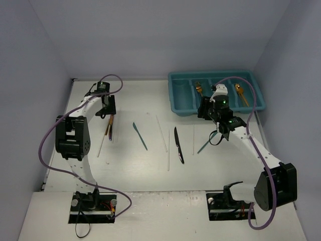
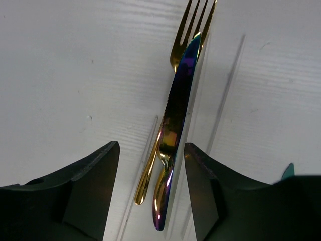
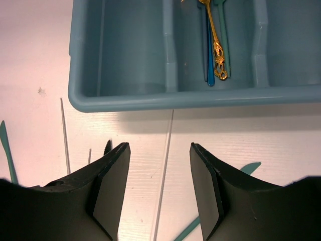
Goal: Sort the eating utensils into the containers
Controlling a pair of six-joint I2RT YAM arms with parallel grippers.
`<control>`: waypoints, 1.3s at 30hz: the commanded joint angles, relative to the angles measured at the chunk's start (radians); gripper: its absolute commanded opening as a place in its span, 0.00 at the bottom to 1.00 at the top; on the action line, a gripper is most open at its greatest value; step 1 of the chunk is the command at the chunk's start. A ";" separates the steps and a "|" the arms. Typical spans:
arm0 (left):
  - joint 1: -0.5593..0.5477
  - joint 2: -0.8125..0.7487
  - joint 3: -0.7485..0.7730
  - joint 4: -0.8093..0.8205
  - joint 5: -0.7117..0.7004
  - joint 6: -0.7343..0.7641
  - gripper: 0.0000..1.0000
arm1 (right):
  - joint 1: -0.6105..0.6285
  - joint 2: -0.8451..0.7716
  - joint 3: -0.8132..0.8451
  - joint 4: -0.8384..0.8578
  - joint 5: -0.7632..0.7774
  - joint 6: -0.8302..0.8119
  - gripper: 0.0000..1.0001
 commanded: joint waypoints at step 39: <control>0.040 0.310 0.322 0.197 0.111 0.020 0.51 | -0.003 -0.047 -0.034 0.056 -0.080 0.032 0.49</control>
